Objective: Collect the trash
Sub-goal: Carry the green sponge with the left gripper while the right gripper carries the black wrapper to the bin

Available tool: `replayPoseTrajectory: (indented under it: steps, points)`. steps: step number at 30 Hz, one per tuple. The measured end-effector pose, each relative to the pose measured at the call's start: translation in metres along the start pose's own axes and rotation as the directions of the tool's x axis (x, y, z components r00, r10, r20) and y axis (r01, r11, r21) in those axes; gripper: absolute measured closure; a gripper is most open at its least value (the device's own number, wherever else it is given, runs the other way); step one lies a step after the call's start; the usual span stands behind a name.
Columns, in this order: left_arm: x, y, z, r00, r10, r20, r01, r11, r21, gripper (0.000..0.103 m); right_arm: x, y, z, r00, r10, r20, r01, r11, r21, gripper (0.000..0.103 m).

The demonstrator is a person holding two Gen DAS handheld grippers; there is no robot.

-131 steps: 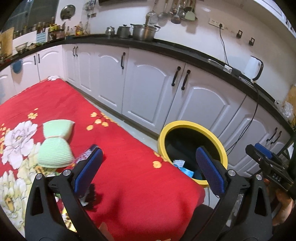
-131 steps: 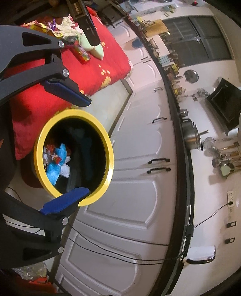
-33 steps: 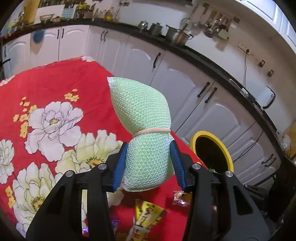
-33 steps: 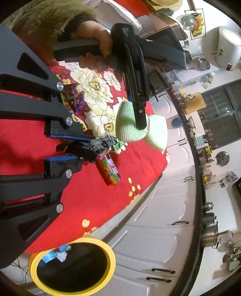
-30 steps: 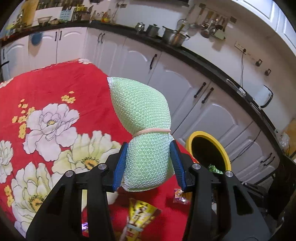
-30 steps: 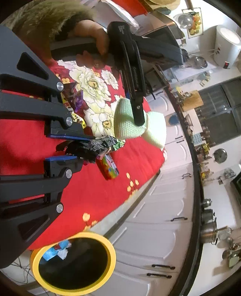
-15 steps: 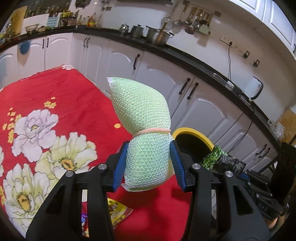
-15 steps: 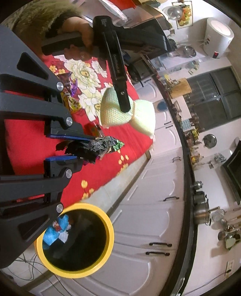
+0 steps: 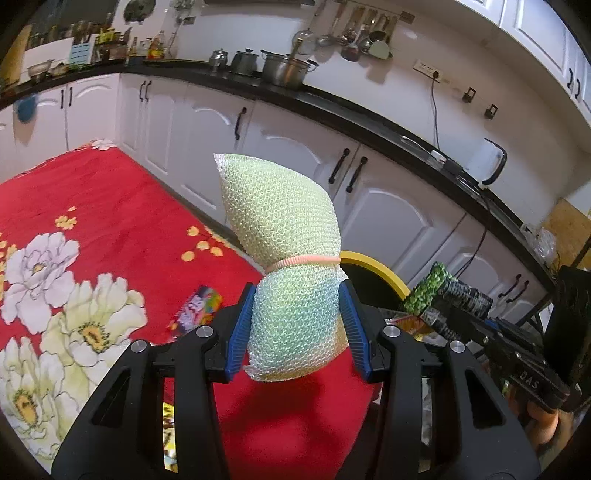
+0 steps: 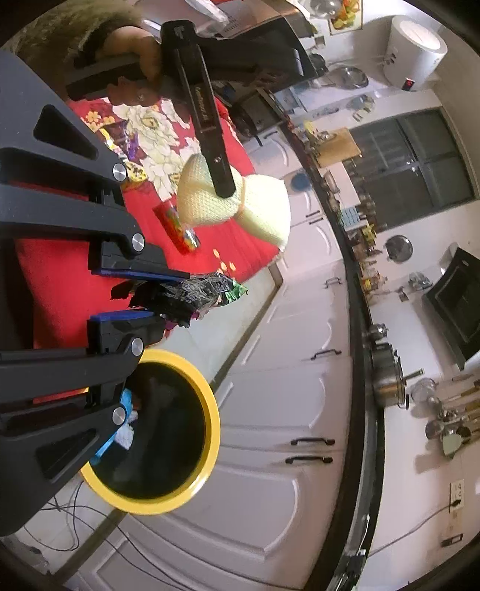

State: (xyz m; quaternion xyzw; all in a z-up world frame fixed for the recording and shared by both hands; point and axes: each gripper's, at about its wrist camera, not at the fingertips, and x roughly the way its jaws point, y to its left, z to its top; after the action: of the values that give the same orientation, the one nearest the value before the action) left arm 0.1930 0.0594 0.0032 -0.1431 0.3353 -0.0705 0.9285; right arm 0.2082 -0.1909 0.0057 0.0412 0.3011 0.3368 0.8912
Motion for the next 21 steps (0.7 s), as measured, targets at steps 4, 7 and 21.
replayPoseTrajectory:
  steps: [4, 7, 21]
  points:
    - [0.005, -0.01, 0.0, 1.0, -0.015, -0.005, 0.015, 1.0, 0.016, 0.065, -0.007, -0.011, 0.0, 0.999, -0.03, 0.016, 0.03, 0.999, 0.014, 0.09]
    - [0.01, -0.018, 0.0, 1.0, -0.024, -0.007, 0.024, 0.999, 0.028, 0.065, -0.012, -0.017, 0.0, 0.998, -0.058, 0.025, 0.058, 0.998, 0.018, 0.09]
    - [0.04, -0.061, 0.002, 0.996, -0.077, -0.044, 0.081, 0.992, 0.099, 0.065, -0.037, -0.062, 0.002, 0.975, -0.209, 0.073, 0.205, 0.977, 0.059, 0.09]
